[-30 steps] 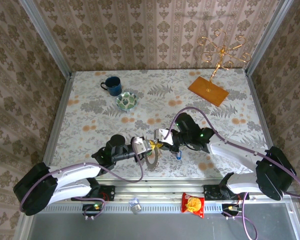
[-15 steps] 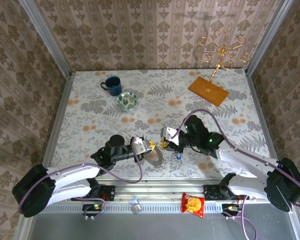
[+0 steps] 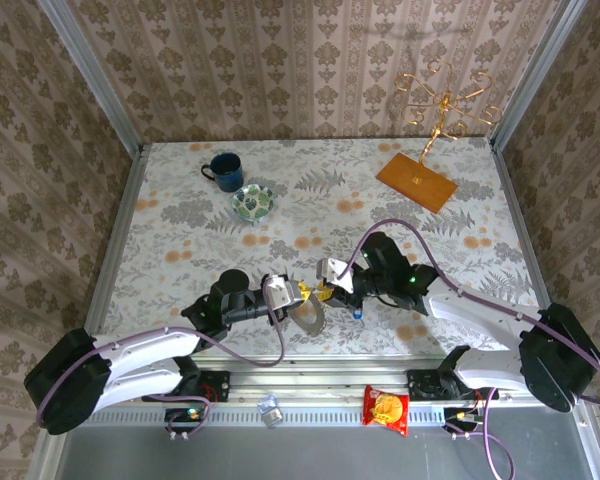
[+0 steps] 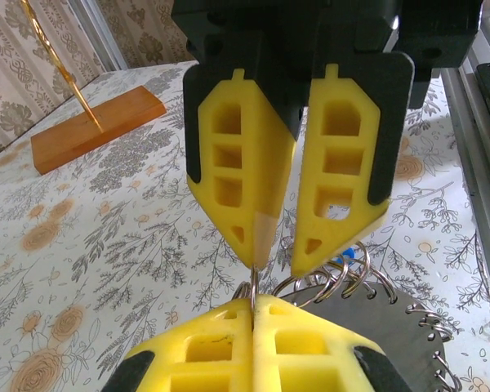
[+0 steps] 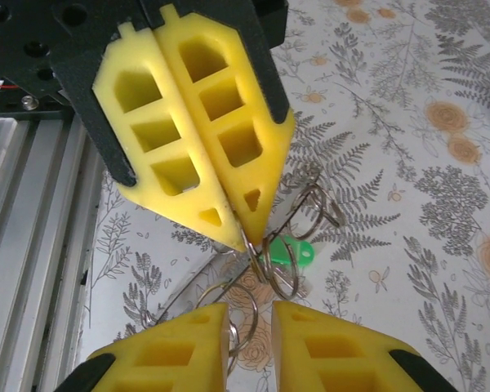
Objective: Put the keys on the keyring
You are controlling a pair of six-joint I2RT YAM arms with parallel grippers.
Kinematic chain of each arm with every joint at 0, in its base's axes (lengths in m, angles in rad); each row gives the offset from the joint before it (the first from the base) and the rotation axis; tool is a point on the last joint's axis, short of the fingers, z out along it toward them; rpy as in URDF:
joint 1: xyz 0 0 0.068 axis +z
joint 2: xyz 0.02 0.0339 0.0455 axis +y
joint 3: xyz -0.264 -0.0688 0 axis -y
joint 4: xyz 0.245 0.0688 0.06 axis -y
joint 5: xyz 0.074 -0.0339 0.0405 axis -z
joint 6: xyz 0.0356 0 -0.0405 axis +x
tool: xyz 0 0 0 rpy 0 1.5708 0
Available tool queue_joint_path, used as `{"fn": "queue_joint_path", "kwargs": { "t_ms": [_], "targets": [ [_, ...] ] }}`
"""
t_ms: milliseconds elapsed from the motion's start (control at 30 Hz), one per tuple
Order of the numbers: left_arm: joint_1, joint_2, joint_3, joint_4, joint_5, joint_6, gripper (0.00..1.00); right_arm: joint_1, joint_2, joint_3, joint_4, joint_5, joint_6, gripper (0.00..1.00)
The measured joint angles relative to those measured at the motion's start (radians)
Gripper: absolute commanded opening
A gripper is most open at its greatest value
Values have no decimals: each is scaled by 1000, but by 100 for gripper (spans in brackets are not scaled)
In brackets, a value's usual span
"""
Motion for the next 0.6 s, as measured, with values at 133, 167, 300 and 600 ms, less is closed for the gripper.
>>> {"fn": "queue_joint_path", "kwargs": {
  "t_ms": [133, 167, 300, 600],
  "targets": [
    [0, 0, 0, 6, 8, 0, 0, 3, 14, 10, 2, -7, -1, 24],
    [0, 0, 0, 8, 8, 0, 0, 4, 17, 13, 4, -7, -1, 24],
    [0, 0, 0, 11, 15, 0, 0, 5, 26, 26, 16, -5, -1, 25],
    [1, 10, 0, 25, 18, -4, 0, 5, 27, 33, 18, -22, -9, 0]
  ]
}}
